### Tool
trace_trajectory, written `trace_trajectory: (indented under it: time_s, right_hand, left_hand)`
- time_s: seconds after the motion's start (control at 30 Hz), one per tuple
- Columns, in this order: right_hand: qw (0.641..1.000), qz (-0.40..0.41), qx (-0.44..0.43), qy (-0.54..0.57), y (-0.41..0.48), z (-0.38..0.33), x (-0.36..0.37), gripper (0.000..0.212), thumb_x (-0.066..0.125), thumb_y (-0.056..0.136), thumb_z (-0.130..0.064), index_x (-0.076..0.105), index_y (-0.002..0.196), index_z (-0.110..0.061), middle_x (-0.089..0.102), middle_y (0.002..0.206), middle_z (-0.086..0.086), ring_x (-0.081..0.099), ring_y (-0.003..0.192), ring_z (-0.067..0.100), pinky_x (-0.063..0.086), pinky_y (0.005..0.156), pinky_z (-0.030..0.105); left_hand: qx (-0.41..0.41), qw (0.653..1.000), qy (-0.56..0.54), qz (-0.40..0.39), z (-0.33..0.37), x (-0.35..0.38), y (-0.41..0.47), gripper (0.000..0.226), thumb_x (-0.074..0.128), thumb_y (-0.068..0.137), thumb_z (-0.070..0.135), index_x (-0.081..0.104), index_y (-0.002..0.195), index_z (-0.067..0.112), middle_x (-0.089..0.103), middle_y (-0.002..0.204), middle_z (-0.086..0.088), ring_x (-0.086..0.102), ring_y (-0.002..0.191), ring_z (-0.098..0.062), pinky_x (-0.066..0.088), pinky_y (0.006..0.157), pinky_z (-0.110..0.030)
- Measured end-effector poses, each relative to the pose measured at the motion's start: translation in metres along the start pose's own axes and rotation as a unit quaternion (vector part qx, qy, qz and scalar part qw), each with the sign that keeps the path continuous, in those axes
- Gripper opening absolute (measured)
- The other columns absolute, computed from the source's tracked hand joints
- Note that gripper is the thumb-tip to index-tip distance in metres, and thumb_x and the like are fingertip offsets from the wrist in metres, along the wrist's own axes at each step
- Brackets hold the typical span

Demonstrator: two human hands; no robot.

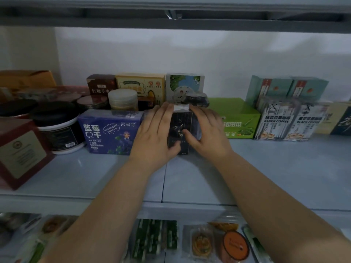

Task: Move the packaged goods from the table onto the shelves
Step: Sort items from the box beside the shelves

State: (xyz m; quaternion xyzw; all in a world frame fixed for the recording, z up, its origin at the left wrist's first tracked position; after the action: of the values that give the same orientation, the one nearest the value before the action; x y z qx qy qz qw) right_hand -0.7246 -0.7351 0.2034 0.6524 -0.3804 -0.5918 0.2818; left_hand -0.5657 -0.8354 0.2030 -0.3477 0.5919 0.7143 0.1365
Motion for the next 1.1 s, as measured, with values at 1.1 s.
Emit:
trace_trajectory:
  time_s: [1.1]
  right_hand:
    - [0.975,-0.134,0.098,0.151,0.004,-0.057,0.008,0.075,0.074,0.089,-0.033,0.027,0.149,-0.030,0.062,0.126,0.009,0.065,0.098,0.019,0.058,0.079,0.043]
  left_hand:
    - [-0.148,0.987,0.022,0.065,-0.042,-0.031,-0.028,0.055,0.054,0.081,0.013,0.049,0.134,0.001,0.053,0.136,-0.020,0.042,0.136,-0.038,0.019,0.123,-0.053]
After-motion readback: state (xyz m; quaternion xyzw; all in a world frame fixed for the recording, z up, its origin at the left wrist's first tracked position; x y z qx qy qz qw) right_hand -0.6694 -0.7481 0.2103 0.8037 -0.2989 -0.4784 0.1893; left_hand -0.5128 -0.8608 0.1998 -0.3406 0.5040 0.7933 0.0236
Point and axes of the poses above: each hand's wrist, its own y-axis towards the middle knuckle, its own x-axis out of the palm, z = x × y, the point moved 2 cm from there along y, towards the middle knuckle
